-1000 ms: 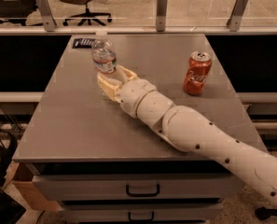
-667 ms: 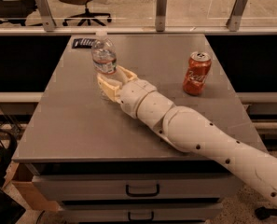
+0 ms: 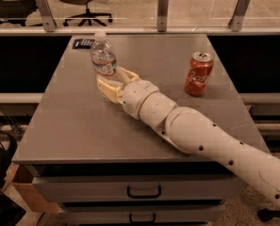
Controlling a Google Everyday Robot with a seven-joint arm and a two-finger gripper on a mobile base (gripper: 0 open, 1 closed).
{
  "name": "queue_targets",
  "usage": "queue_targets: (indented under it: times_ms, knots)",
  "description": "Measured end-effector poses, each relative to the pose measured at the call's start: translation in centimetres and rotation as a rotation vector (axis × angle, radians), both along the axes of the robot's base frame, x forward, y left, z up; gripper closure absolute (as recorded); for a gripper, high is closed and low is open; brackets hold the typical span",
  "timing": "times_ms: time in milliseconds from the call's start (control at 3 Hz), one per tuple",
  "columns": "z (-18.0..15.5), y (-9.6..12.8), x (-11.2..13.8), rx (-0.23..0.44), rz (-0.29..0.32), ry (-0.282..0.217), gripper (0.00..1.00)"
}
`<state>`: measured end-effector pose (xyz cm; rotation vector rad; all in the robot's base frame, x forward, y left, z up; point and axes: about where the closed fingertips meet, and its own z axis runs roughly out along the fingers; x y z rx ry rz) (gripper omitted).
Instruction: Place water bottle upright
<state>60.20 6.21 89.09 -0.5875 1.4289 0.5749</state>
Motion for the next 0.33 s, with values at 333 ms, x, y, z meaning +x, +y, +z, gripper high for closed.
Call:
queue_targets:
  times_ms: [333]
  knots:
    - [0.01,0.01,0.0,0.0,0.0,0.0,0.14]
